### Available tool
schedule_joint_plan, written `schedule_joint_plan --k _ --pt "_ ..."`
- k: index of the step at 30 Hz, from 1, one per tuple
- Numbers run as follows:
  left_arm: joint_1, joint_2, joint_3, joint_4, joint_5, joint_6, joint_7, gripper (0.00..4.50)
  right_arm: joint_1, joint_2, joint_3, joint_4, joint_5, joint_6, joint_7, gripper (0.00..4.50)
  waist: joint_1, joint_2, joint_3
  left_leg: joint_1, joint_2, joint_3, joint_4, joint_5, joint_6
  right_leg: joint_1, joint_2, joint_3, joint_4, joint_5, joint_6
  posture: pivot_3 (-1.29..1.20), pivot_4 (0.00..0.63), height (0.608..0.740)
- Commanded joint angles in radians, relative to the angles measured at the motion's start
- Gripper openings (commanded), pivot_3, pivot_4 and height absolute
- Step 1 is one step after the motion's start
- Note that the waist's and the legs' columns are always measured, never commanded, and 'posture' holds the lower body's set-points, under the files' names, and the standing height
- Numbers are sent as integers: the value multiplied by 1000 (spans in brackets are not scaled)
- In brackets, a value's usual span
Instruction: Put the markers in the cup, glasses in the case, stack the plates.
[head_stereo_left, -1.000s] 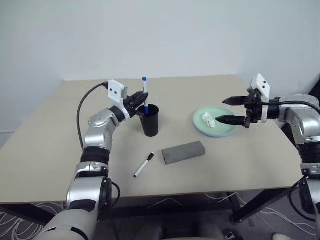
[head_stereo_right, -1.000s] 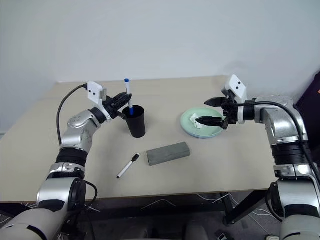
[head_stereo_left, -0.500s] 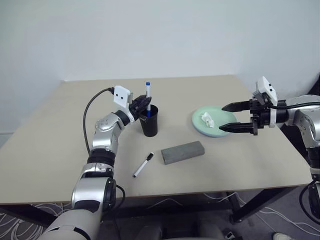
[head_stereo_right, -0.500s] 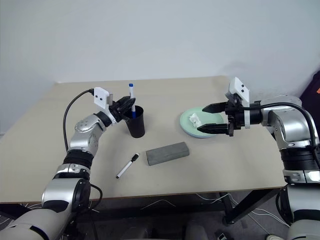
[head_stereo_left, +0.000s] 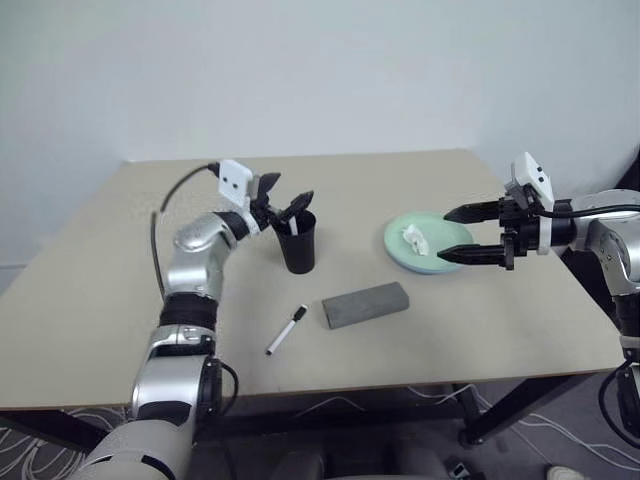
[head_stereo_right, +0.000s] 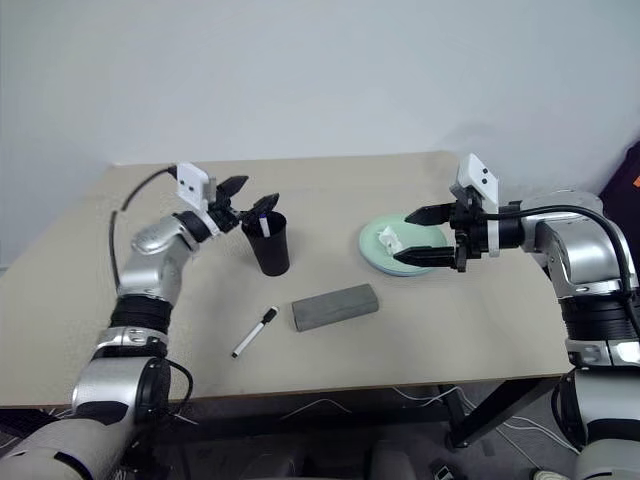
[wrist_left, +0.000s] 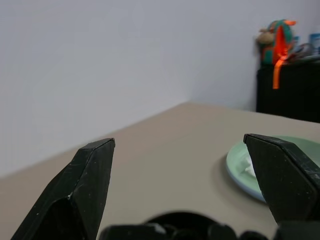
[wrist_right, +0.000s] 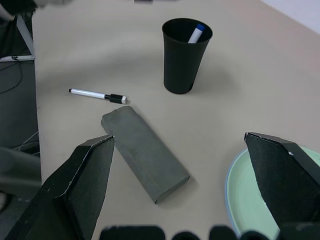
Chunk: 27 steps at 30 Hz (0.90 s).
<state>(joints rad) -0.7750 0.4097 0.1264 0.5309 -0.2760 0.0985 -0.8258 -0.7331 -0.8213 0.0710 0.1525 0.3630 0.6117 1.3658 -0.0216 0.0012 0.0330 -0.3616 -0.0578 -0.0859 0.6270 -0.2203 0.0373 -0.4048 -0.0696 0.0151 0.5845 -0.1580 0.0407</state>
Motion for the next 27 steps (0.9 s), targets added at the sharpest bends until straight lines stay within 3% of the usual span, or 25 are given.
schedule_joint_plan --k 1,7,12,20,27 --pt "42 82 -34 -255 -40 159 -65 4448 -18 -21 -20 -22 15 -4 7 4500 0 0 0 0 0 0 0 0 0 0 0 0 0 0 0 0 0 727" --pt "159 273 -152 -593 33 521 -33 4448 -22 -18 -16 -7 3 -15 -2 4500 0 0 0 1 2 0 0 -1 -1 0 0 0 1 0 0 0 0 727" --pt "177 359 -339 -691 87 765 -53 4448 -22 -10 -11 -6 2 -17 -11 4500 2 0 0 1 4 0 0 -3 -4 1 0 0 1 -3 -2 0 0 727" --pt "67 276 -543 -652 145 1099 57 4448 -29 -4 -6 2 -1 -18 -20 4500 1 0 1 1 3 -1 0 0 0 0 1 -1 1 -3 -1 0 0 727" --pt "14 197 -627 -610 134 1295 133 4448 -31 -2 -5 8 -3 -23 -28 4500 0 -1 1 1 2 0 -1 0 0 0 1 0 1 -2 1 0 0 727"
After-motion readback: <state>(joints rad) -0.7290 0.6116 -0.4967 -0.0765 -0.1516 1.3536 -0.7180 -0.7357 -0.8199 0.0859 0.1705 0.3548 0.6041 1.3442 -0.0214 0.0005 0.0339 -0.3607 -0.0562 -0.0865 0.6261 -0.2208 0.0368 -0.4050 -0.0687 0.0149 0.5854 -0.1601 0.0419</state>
